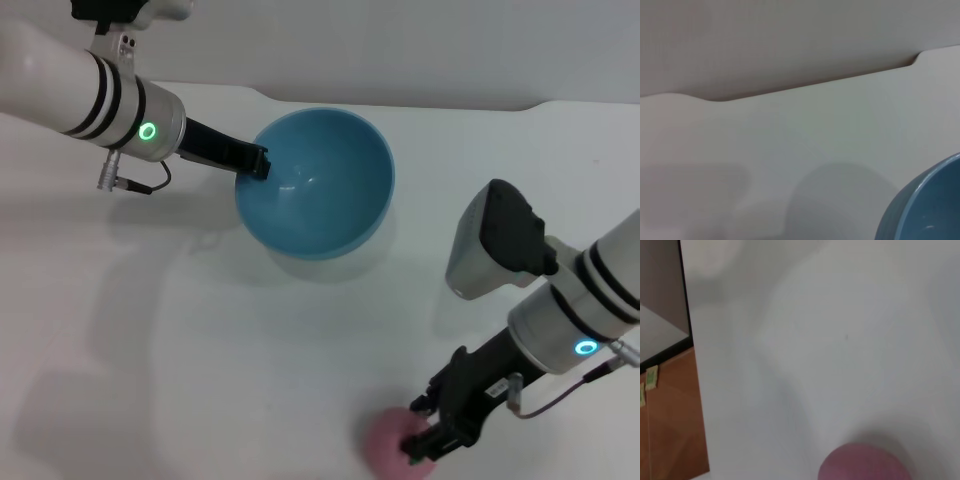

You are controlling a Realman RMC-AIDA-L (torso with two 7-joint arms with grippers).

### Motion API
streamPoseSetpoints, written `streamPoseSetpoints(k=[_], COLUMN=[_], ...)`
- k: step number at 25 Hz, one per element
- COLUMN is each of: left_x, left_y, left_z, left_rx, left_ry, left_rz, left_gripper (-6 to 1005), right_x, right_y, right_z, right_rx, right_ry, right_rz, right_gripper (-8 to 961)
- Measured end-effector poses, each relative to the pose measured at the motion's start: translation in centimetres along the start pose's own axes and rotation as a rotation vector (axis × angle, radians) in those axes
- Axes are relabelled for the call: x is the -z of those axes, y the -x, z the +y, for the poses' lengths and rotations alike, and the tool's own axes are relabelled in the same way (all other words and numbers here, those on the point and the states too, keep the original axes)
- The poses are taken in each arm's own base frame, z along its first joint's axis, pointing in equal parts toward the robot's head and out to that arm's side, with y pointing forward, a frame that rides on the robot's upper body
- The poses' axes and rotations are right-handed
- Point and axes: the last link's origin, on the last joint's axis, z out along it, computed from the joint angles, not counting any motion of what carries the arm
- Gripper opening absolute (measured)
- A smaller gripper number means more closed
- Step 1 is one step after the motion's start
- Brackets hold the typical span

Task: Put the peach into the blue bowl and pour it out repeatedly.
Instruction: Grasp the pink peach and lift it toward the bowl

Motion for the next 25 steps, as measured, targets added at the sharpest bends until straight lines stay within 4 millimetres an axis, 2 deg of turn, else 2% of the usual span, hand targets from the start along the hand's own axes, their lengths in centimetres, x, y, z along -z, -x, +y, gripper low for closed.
streamPoseSetpoints(k=[9, 16, 19, 22, 25], left_x=[-0.2, -0.3, -0.3, -0.4, -0.6], left_y=[0.0, 0.1, 0.2, 0.3, 0.5], left_z=[0.2, 0.2, 0.2, 0.3, 0.3], left_rx=[-0.007, -0.008, -0.008, -0.009, -0.008], left_ry=[0.001, 0.002, 0.002, 0.003, 0.004], left_rz=[-0.001, -0.003, -0.006, -0.009, -0.018], left_gripper=[-1, -2, -2, -2, -2], right_x=[-1.2, -0.9, 0.0, 1.6, 4.0], right_y=[0.0, 0.2, 0.3, -0.4, -1.8], right_z=[0.2, 0.4, 0.3, 0.2, 0.2], right_rx=[0.0, 0.0, -0.035, -0.056, -0.059], right_ry=[0.009, 0.022, 0.049, 0.097, 0.162], right_rz=[0.015, -0.002, -0.061, -0.139, -0.261], right_gripper=[541, 306, 190, 160, 130])
